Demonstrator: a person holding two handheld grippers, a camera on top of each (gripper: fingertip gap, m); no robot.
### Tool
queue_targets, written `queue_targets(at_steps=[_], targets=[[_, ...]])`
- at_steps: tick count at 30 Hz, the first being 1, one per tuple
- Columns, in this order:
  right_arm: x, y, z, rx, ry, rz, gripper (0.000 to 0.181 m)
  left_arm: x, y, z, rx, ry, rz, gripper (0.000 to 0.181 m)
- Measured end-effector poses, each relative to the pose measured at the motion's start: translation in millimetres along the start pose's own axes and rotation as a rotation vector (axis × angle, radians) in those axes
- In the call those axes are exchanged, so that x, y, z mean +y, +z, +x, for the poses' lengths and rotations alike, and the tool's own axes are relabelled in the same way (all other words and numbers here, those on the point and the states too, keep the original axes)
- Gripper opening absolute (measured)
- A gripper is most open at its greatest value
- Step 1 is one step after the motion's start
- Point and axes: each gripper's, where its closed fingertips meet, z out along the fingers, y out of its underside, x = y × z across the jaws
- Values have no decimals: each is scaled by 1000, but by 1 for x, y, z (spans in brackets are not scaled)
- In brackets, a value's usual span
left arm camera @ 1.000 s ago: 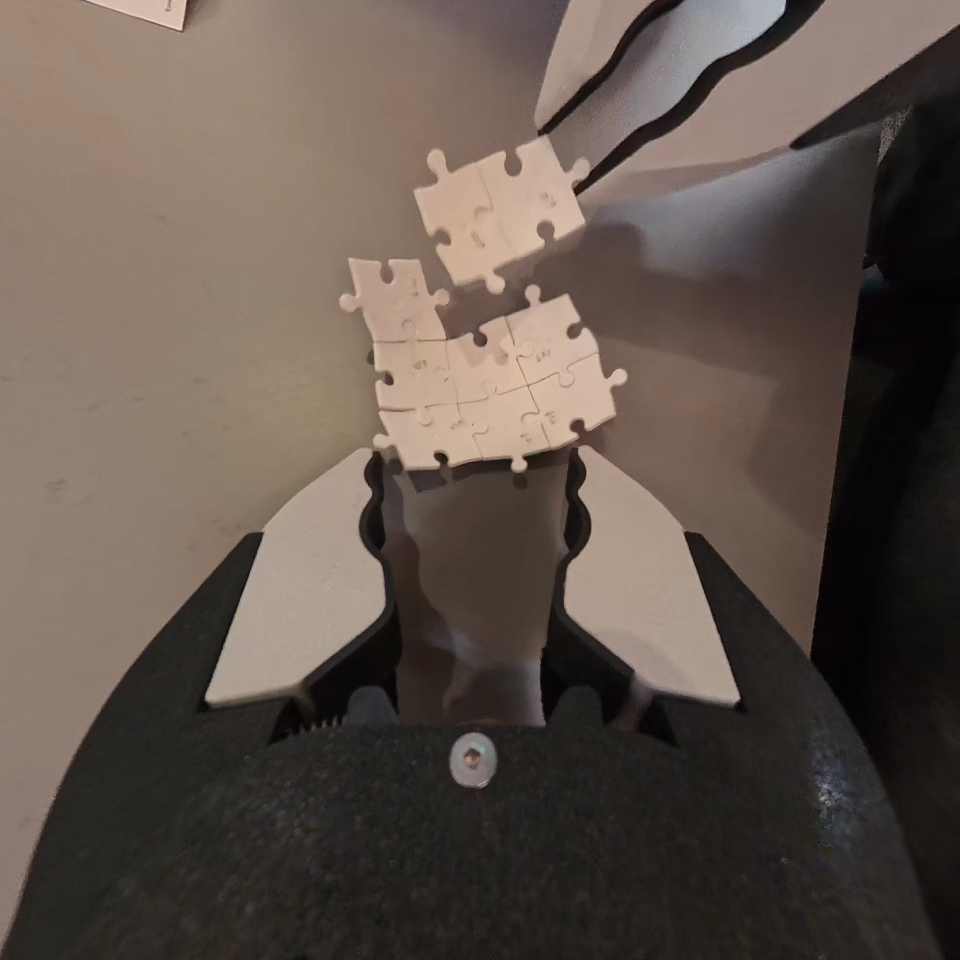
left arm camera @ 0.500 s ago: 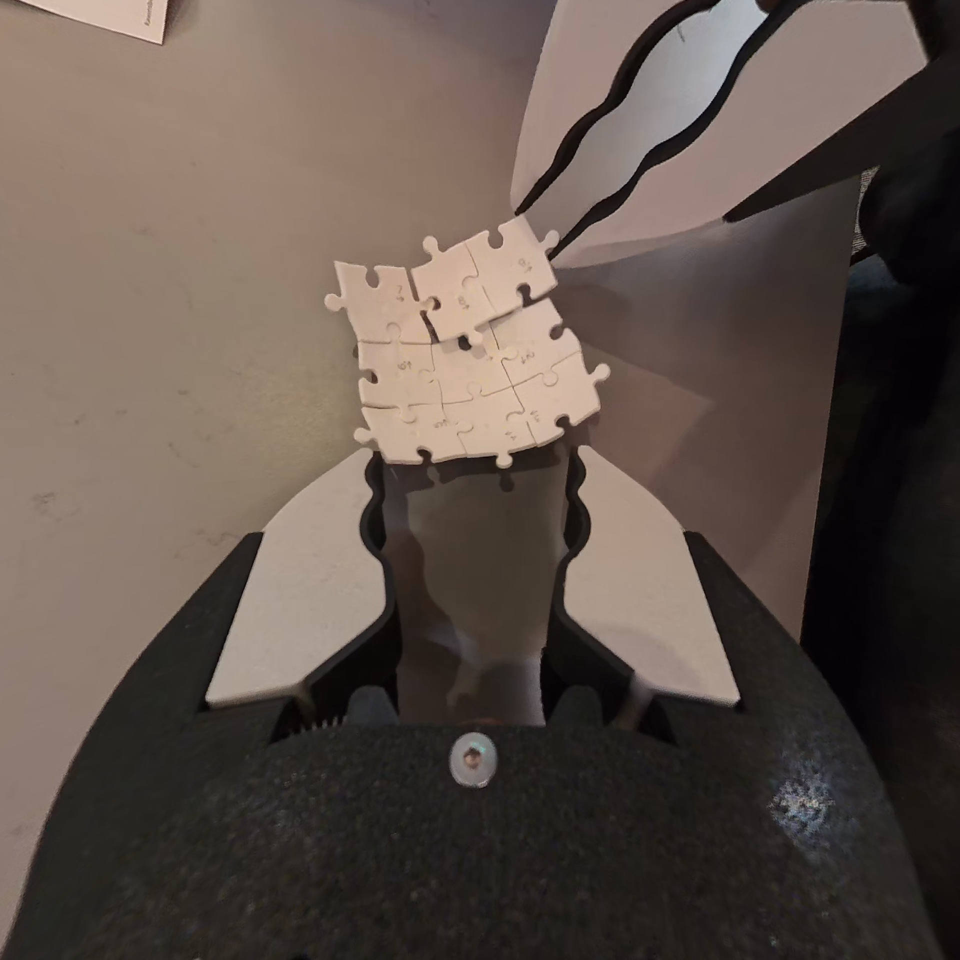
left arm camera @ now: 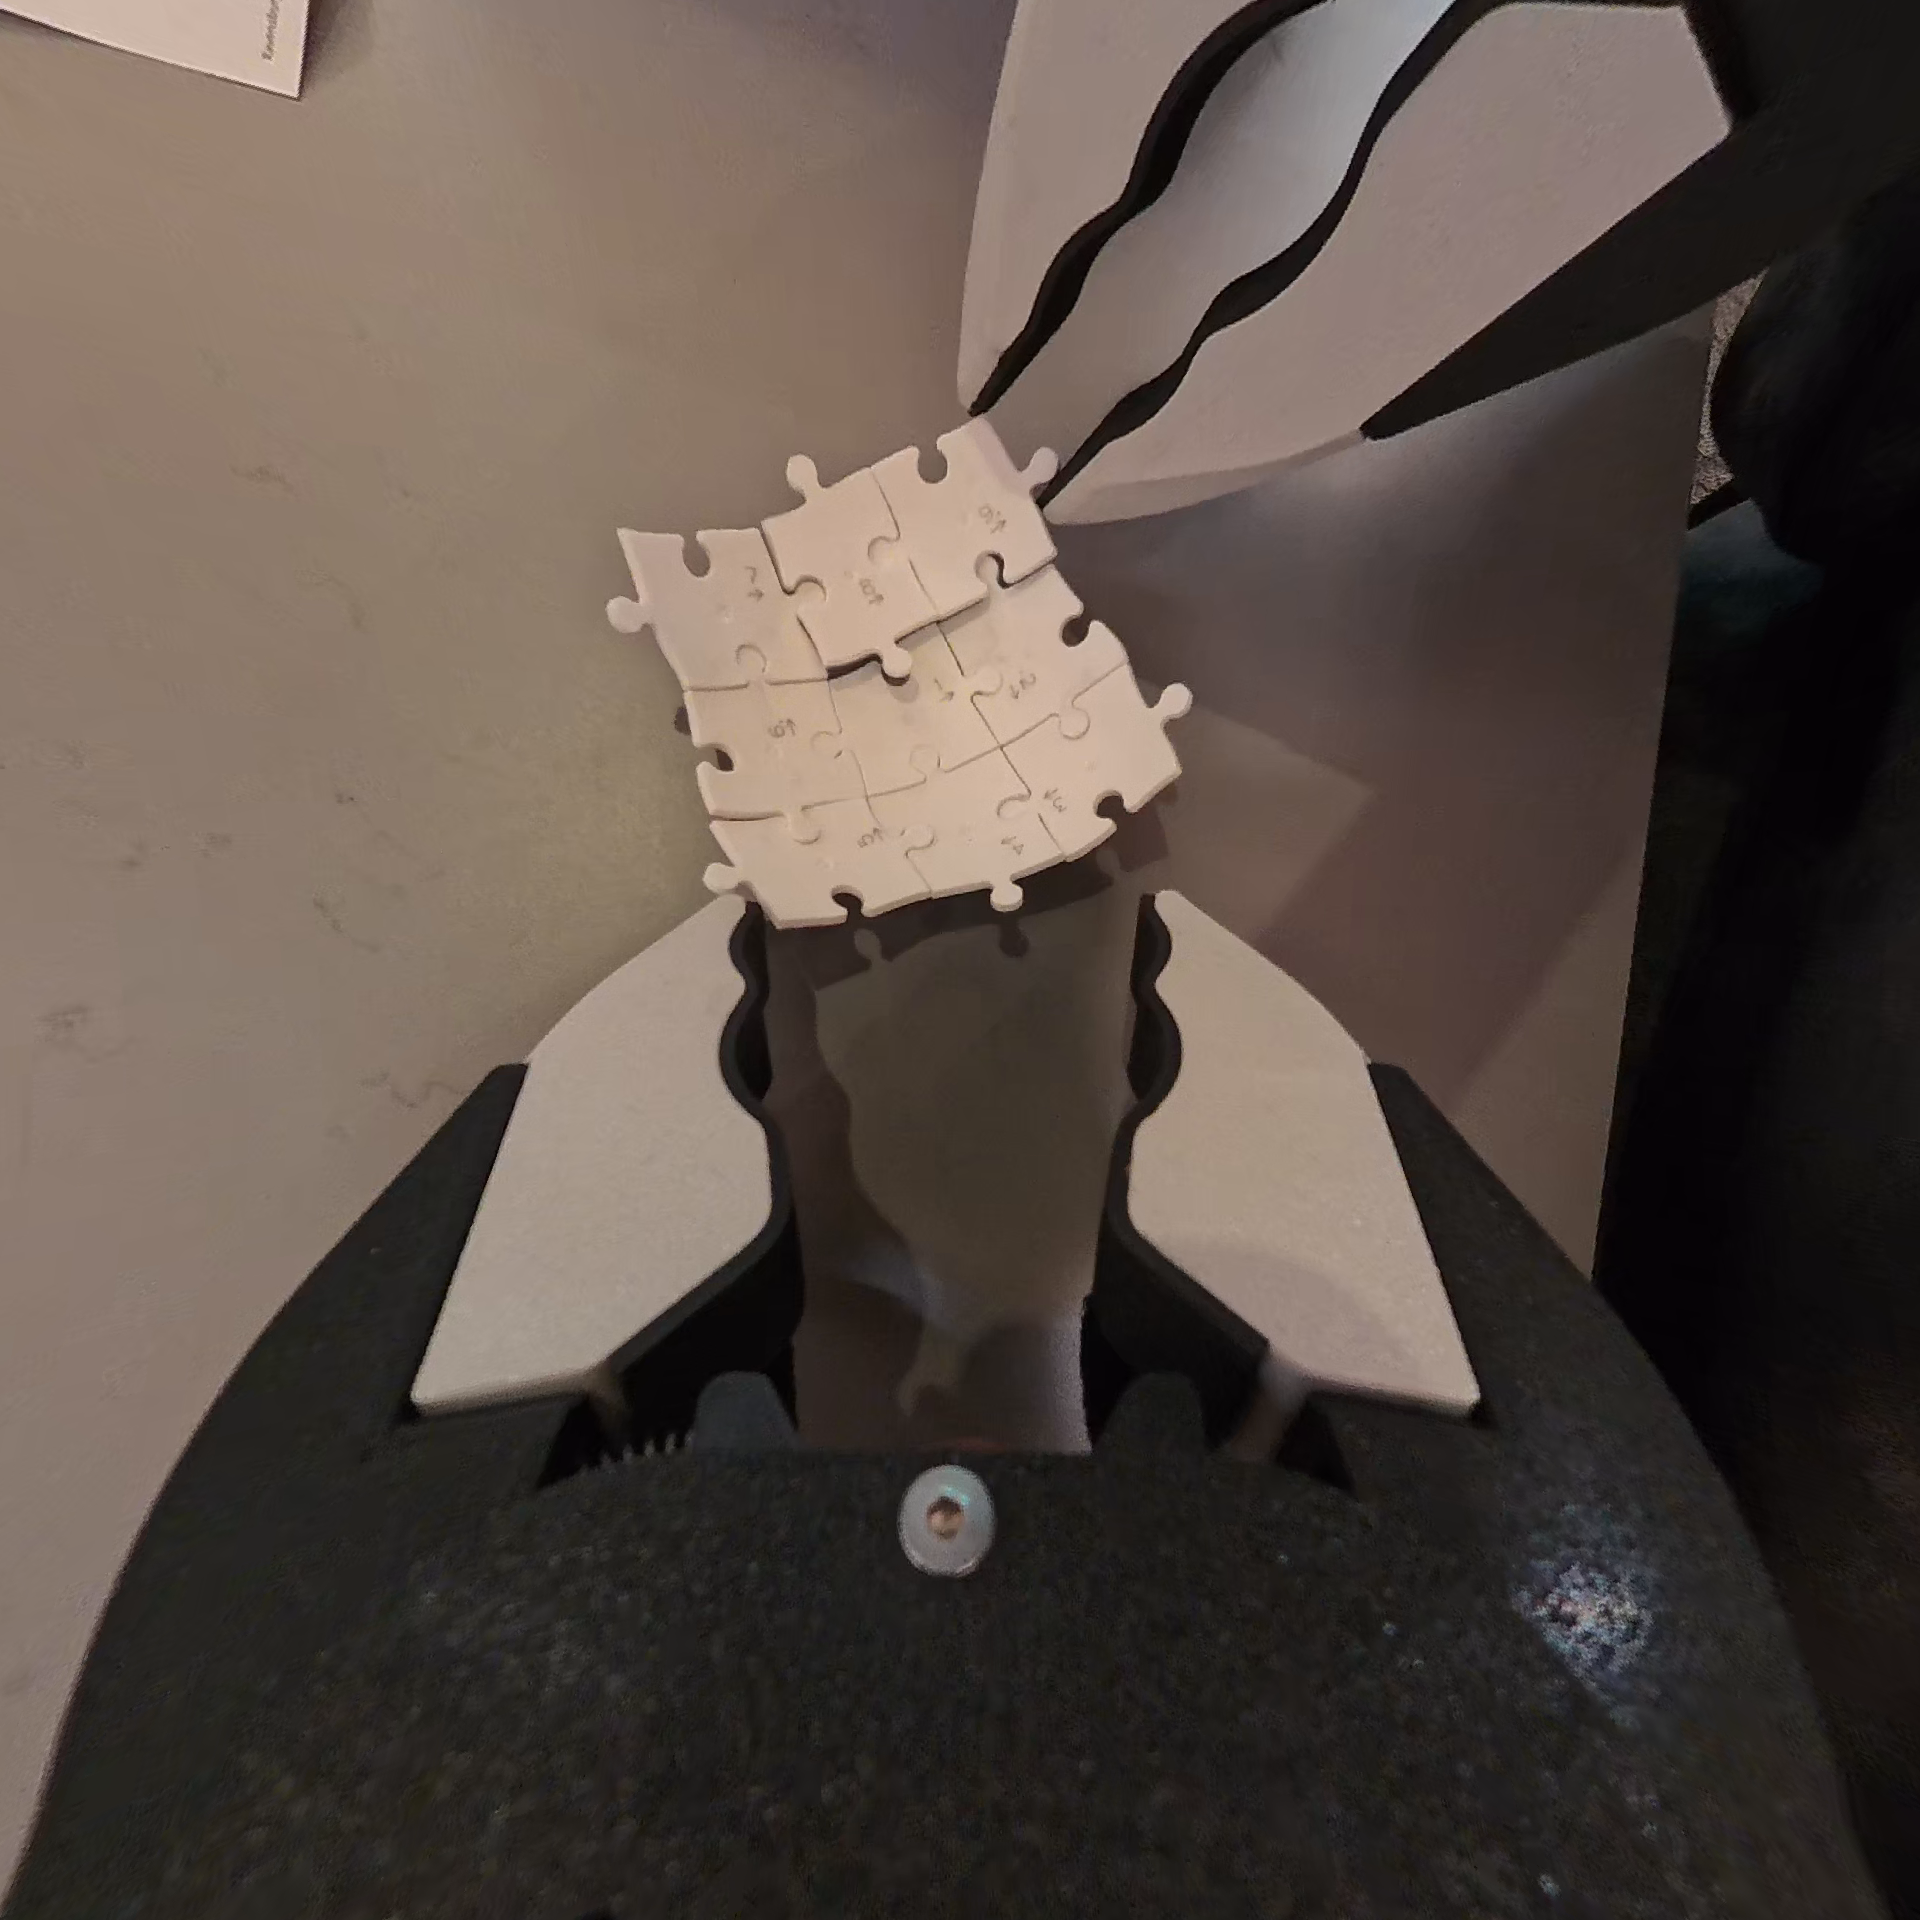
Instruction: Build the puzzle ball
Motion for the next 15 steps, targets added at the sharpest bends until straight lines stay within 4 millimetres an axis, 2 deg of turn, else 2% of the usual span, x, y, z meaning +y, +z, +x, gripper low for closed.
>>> queue_targets(at_steps=[15], targets=[[0,0,1,-2,-11,13,18,0,1,0,2,1,-7,67]])
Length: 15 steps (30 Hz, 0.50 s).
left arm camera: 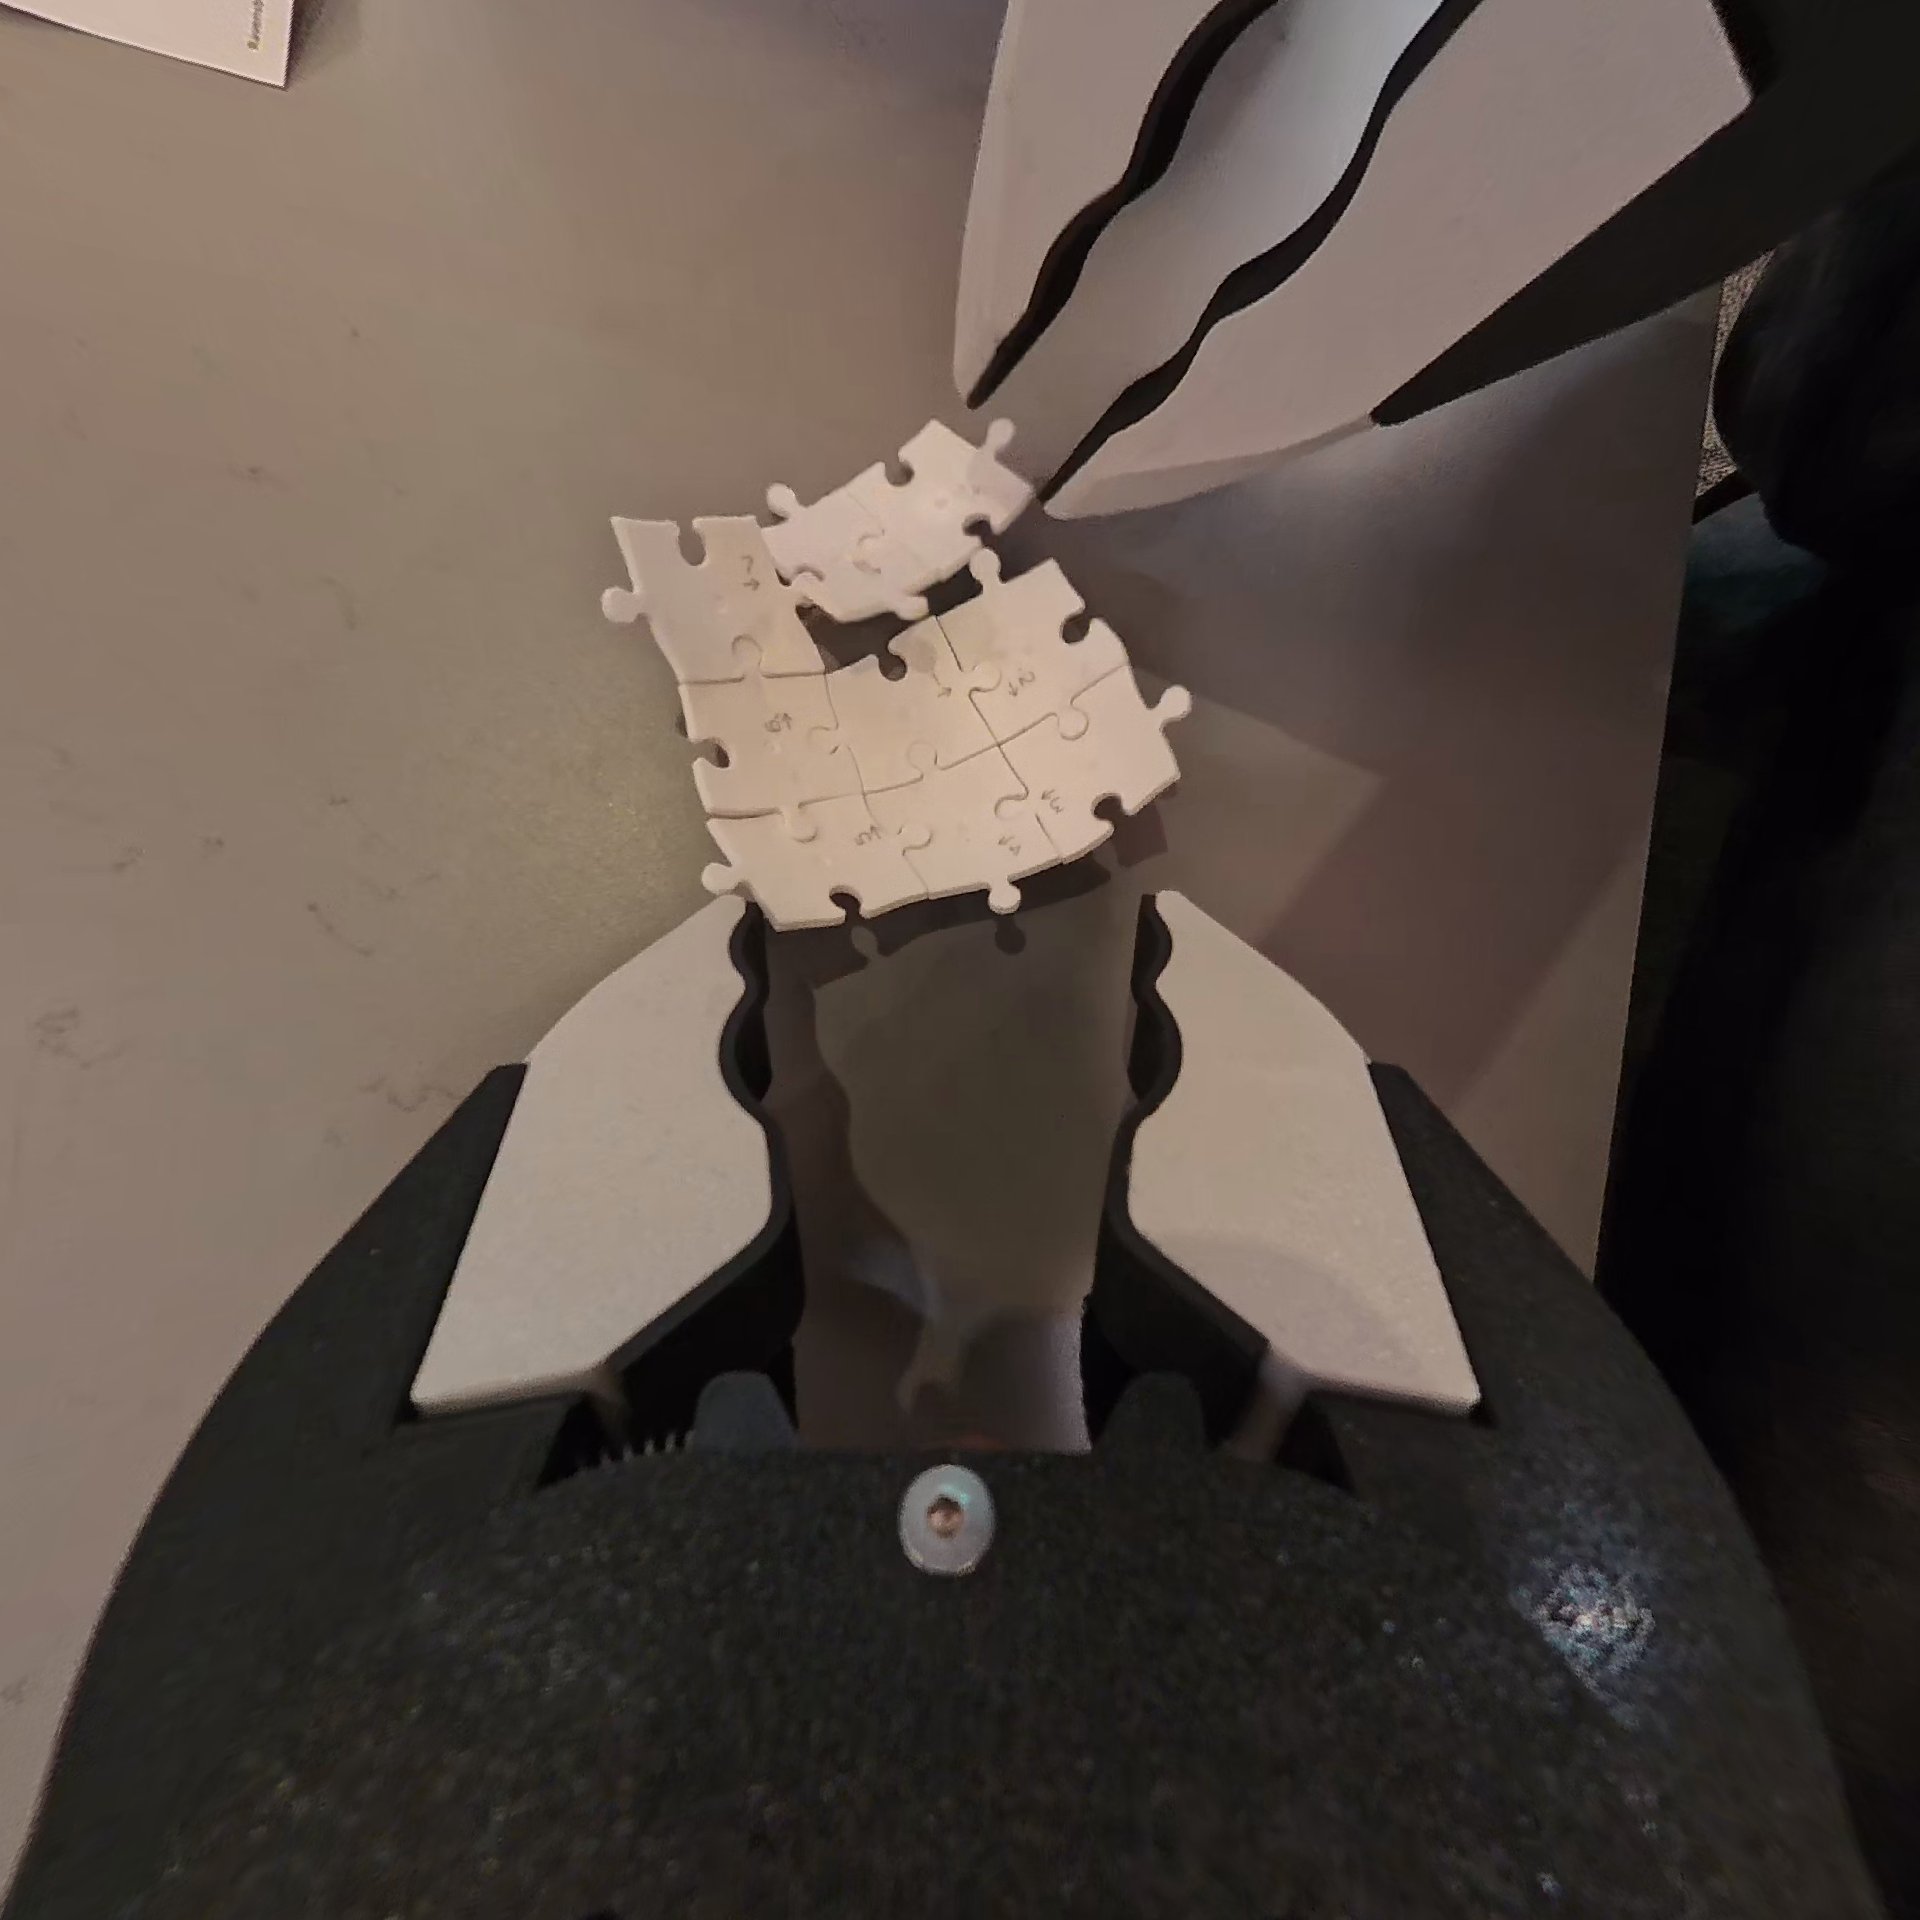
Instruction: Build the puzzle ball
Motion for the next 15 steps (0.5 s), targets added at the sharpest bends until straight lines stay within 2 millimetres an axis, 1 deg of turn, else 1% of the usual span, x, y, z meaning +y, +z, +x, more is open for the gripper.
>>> queue_targets(at_steps=[5,7,9,10,13,15], targets=[[-2,-2,-2,-18,3,24,19,0,0,0,-1,0,-1,67],[-9,-8,-1,-40,31,94,23,1,0,0,0,-1,-2,67],[-13,-13,5,-65,84,158,26,1,0,0,-2,0,-3,67],[-11,-13,7,-92,118,176,29,1,0,0,-2,1,-4,67],[3,-5,7,-199,220,193,26,0,0,0,0,2,-3,67],[6,-1,7,-228,263,247,26,1,1,1,1,2,-4,67]])
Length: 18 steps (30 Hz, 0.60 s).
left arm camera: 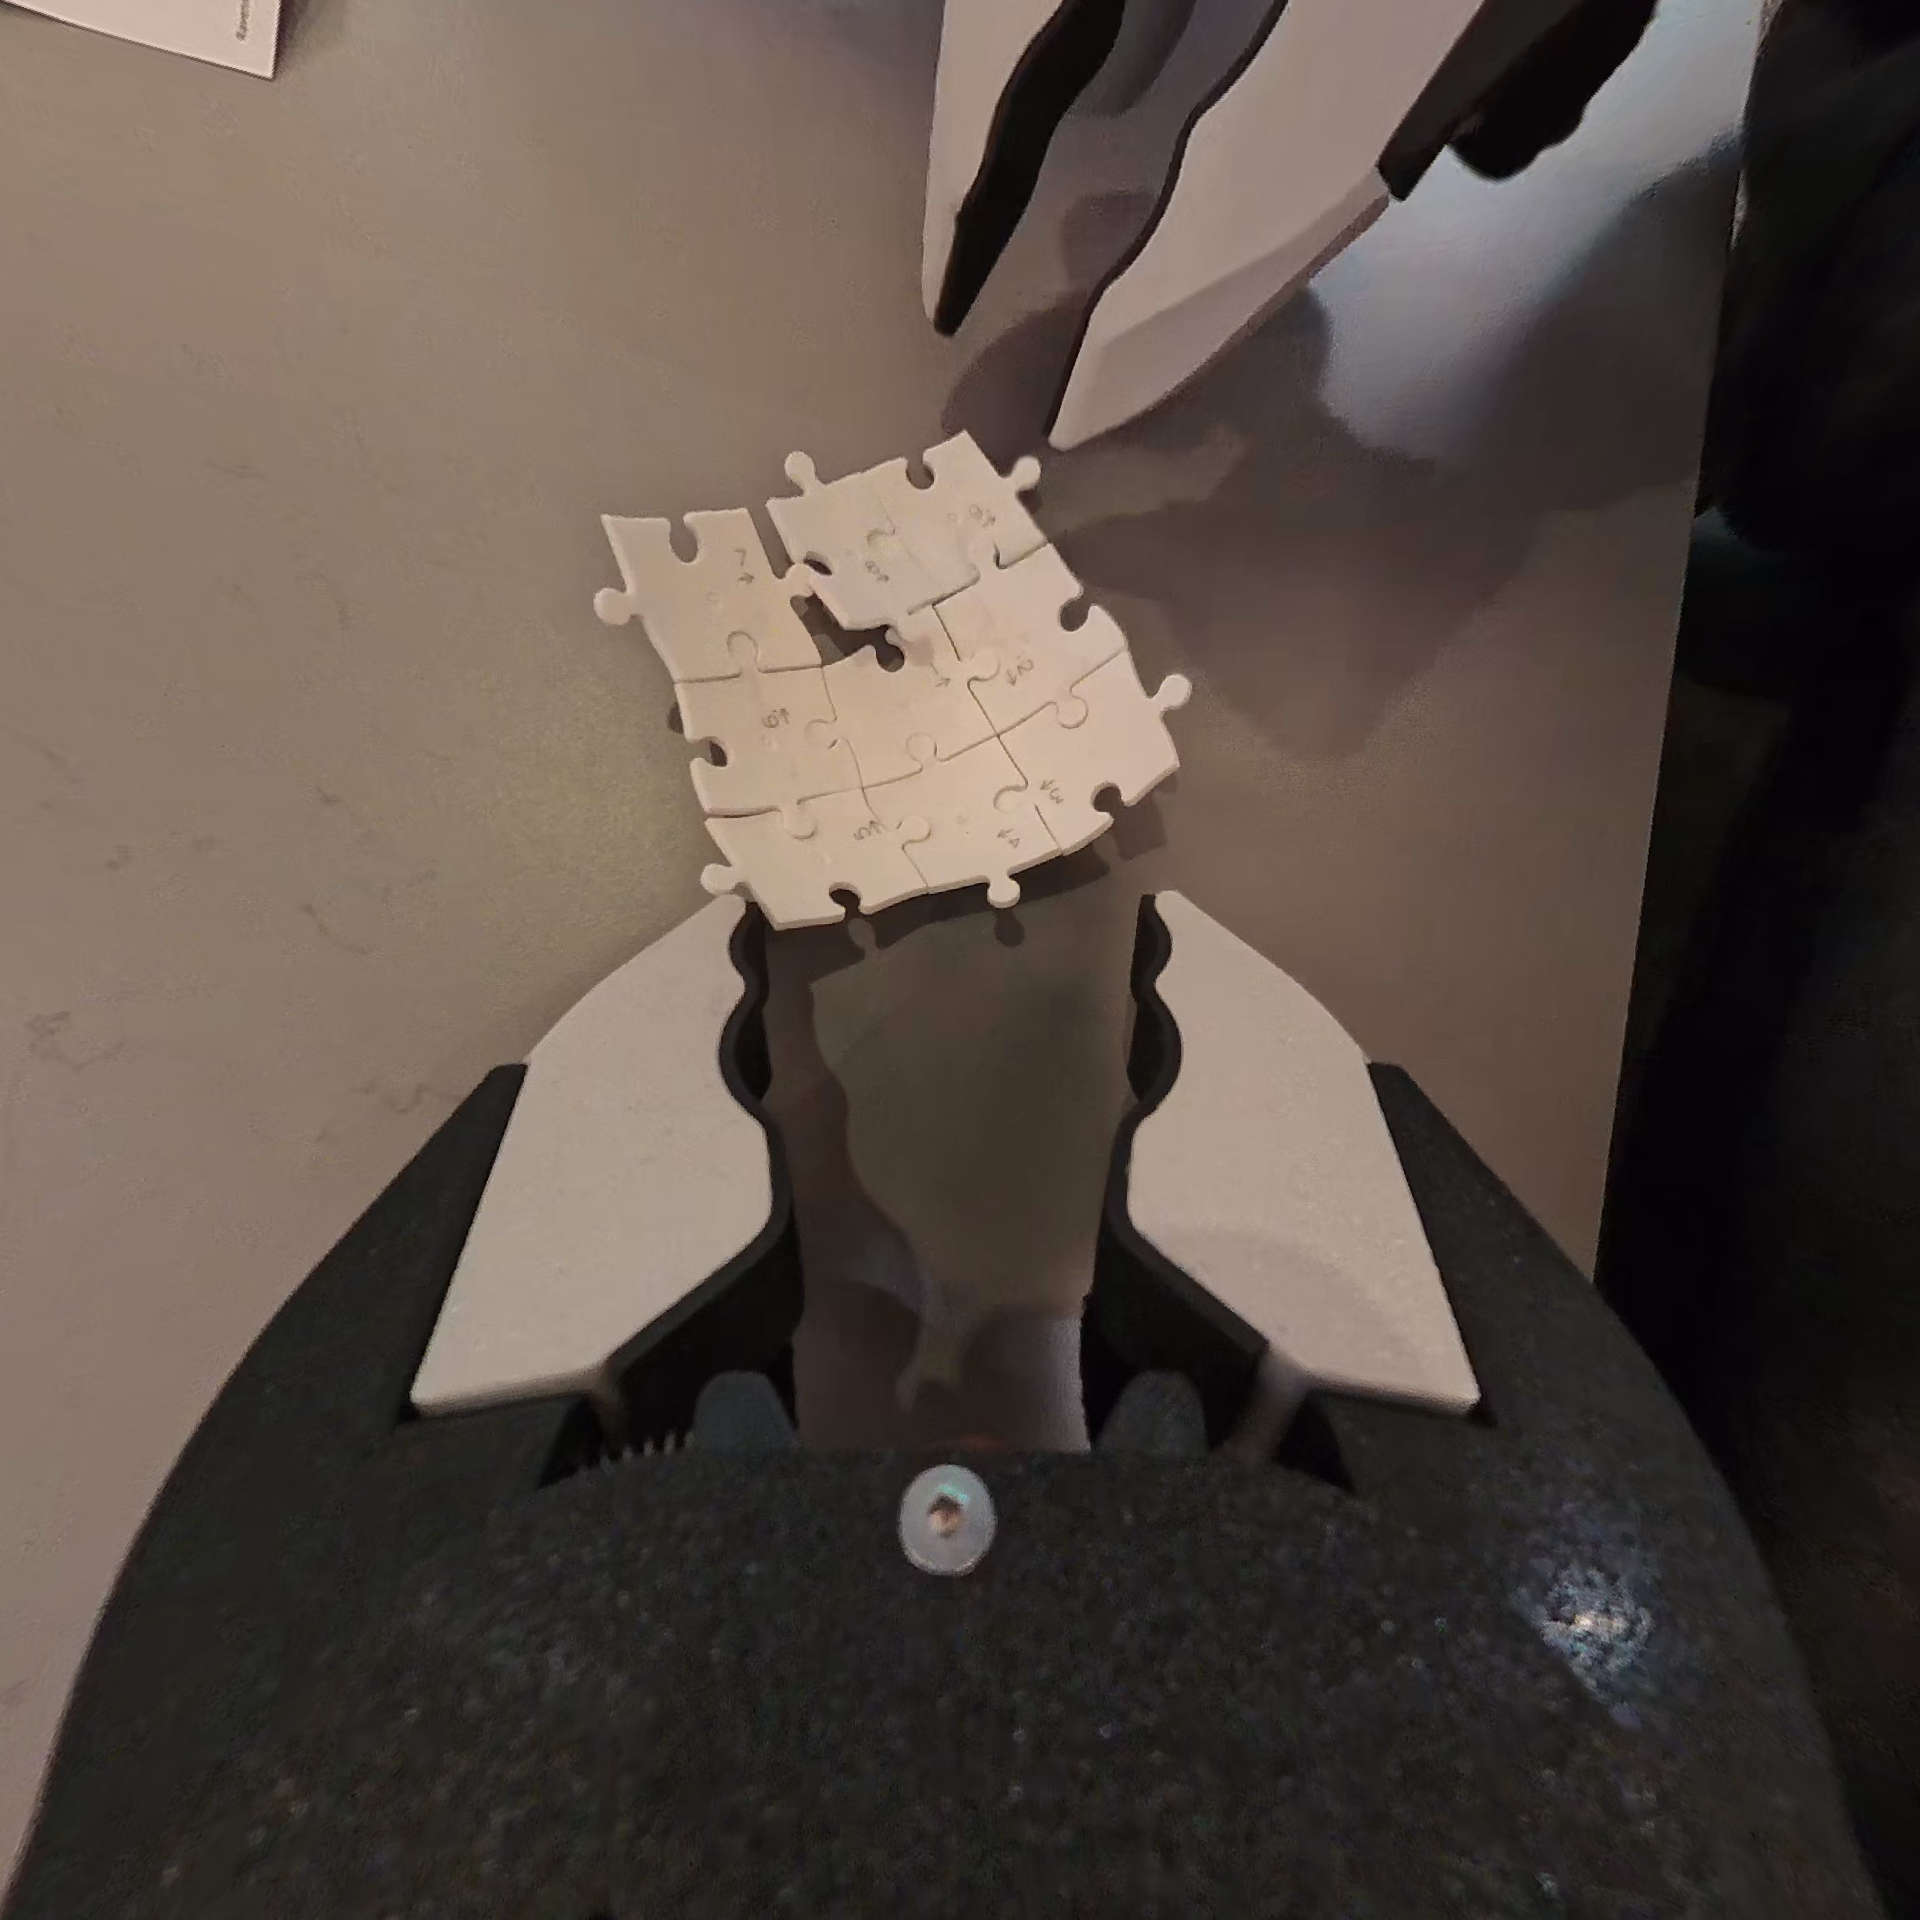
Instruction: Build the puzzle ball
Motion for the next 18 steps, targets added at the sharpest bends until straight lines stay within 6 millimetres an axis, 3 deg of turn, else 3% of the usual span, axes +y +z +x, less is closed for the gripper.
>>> queue_targets(at_steps=[3,8,12,18], targets=[[8,4,-1,-16,23,-5,38,0,0,0,1,0,1,67],[10,12,-2,58,-88,-14,50,1,1,0,2,-1,-3,67],[5,16,-3,119,-168,20,41,1,0,0,3,-3,-2,67],[4,13,-3,158,-218,22,8,1,0,0,3,-1,0,67]])
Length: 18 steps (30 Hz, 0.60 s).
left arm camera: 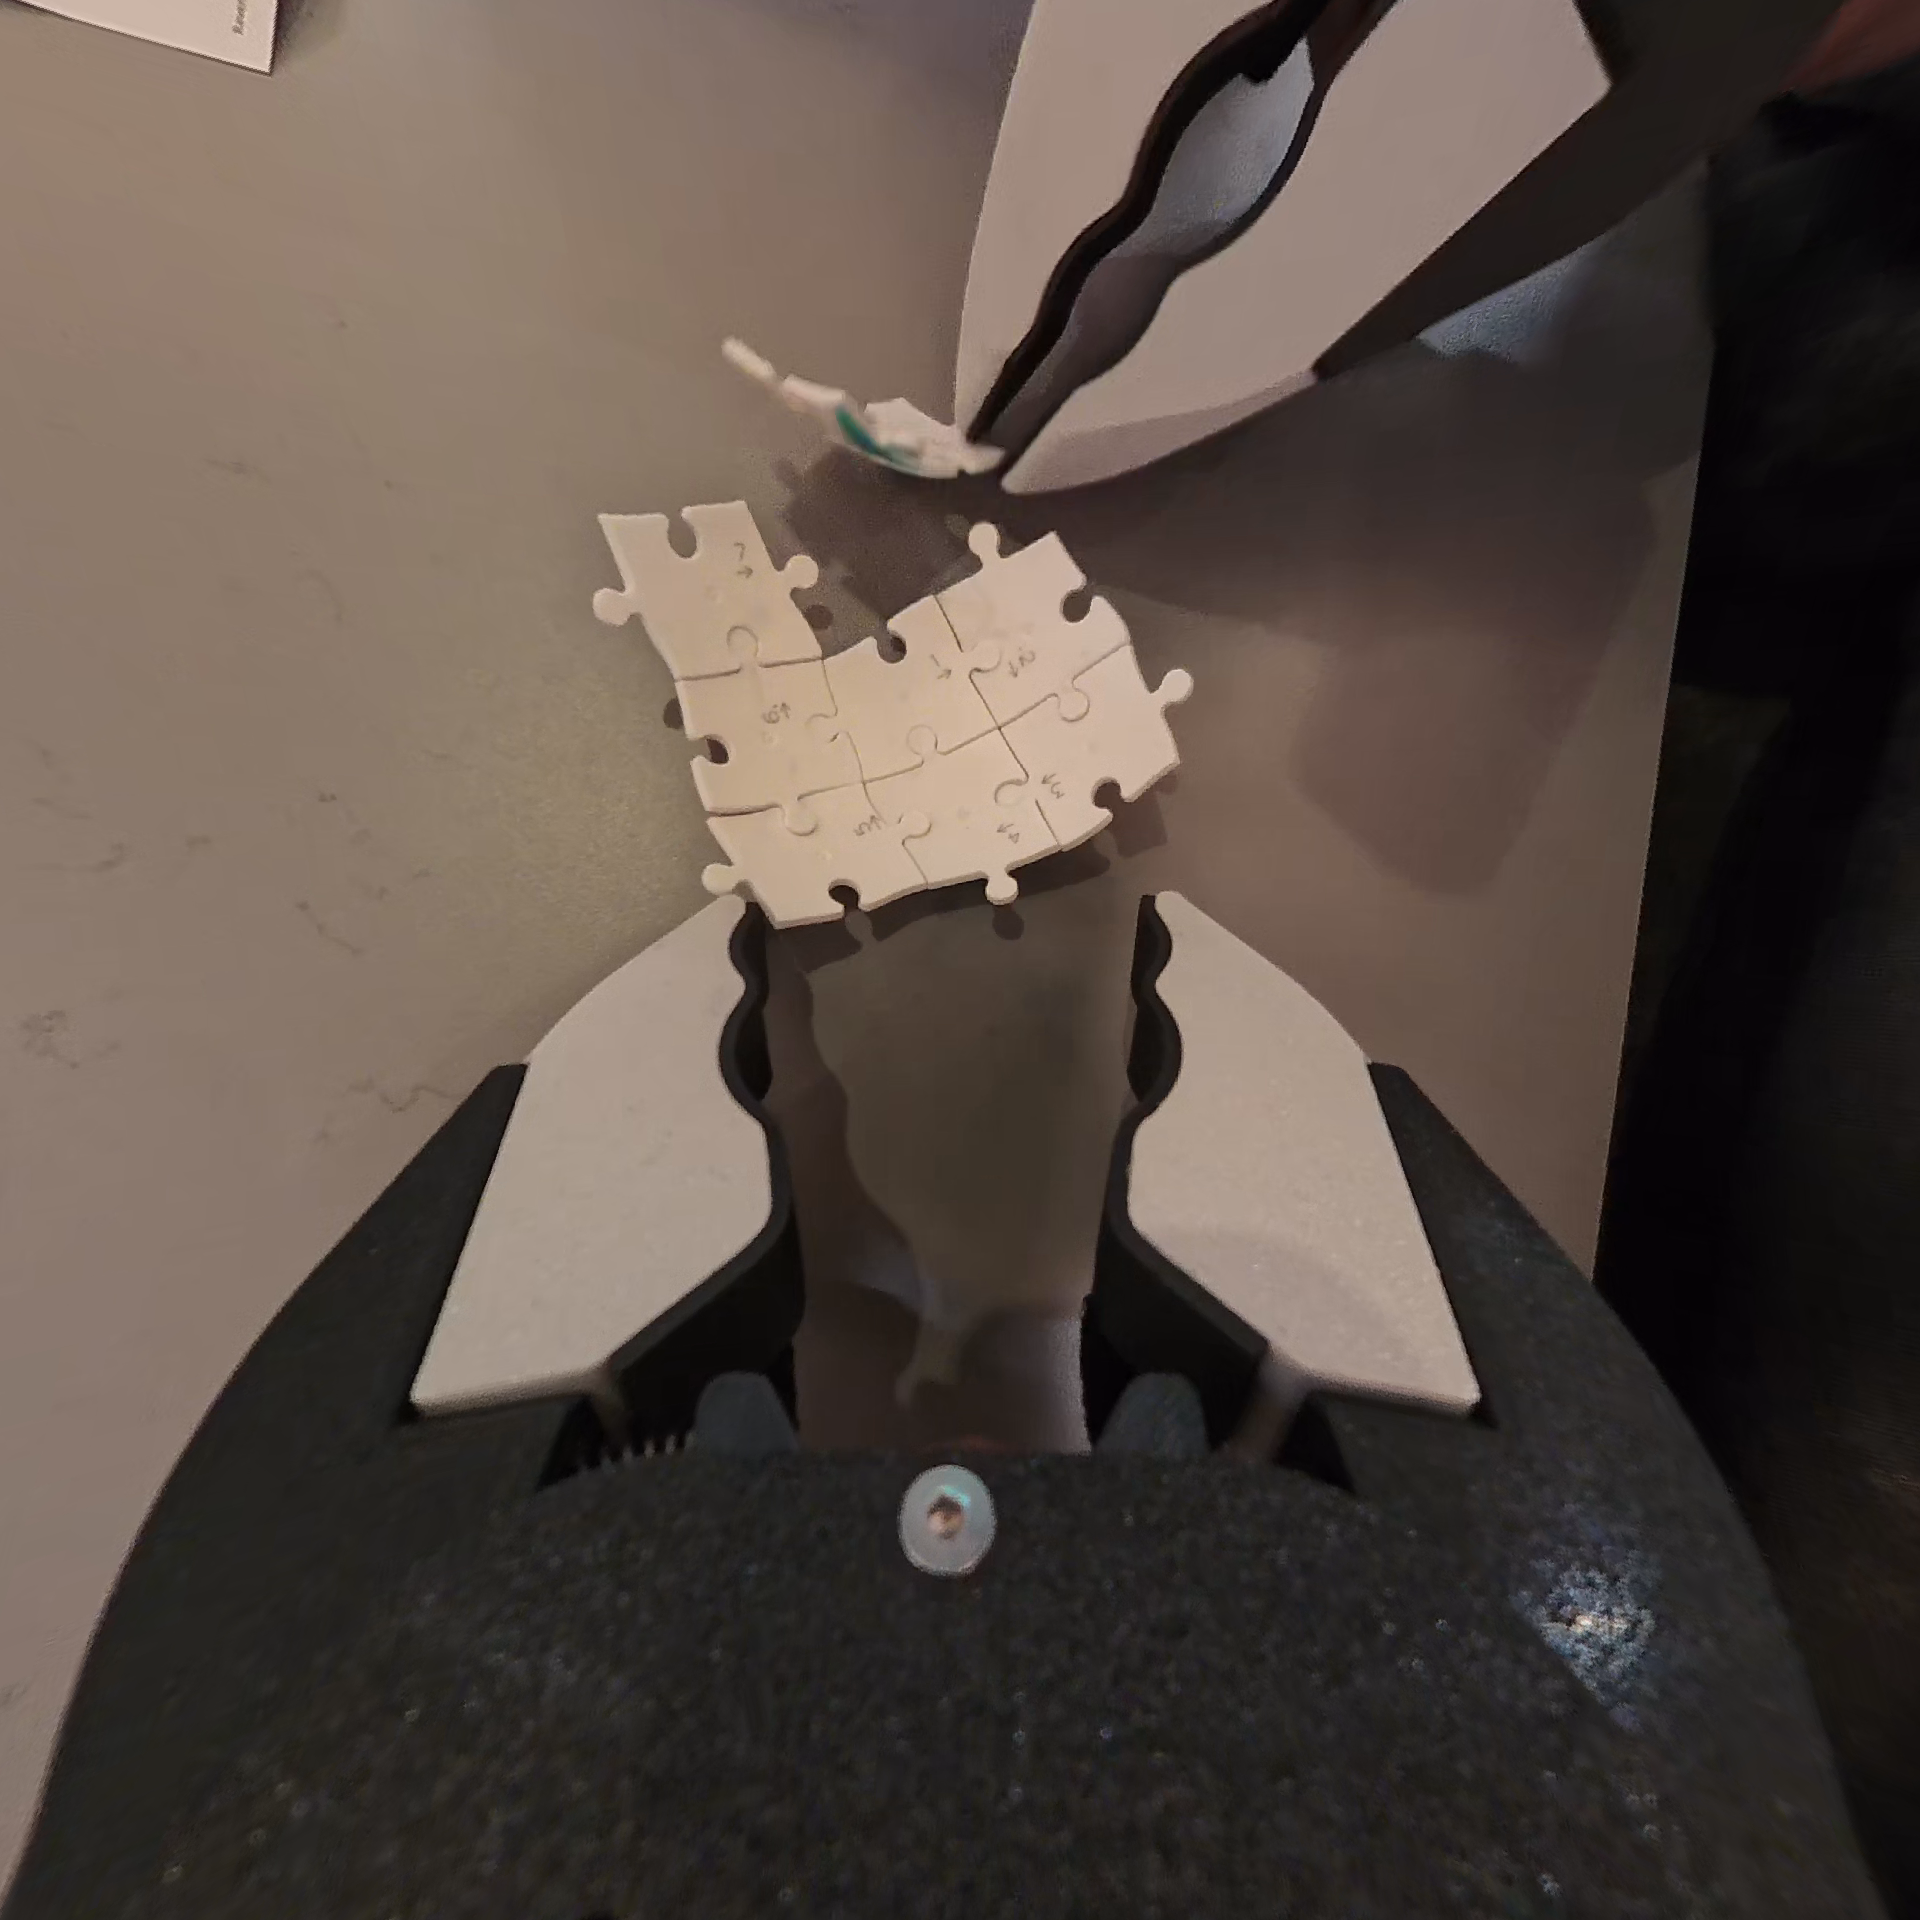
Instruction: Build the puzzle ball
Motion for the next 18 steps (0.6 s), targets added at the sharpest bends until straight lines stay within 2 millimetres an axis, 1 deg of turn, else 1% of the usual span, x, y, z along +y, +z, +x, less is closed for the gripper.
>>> queue_targets(at_steps=[6,9,12,14,18], targets=[[-8,-13,6,52,-44,-7,2,1,0,0,1,0,-3,67],[-11,-15,-1,-4,-5,21,7,1,0,0,0,1,-3,67],[-3,-11,-7,-81,59,3,17,1,0,0,0,0,-3,67],[3,-11,-4,-75,89,0,26,1,1,0,0,1,-4,67],[7,-11,6,-52,194,28,50,1,0,1,1,3,-5,67]])
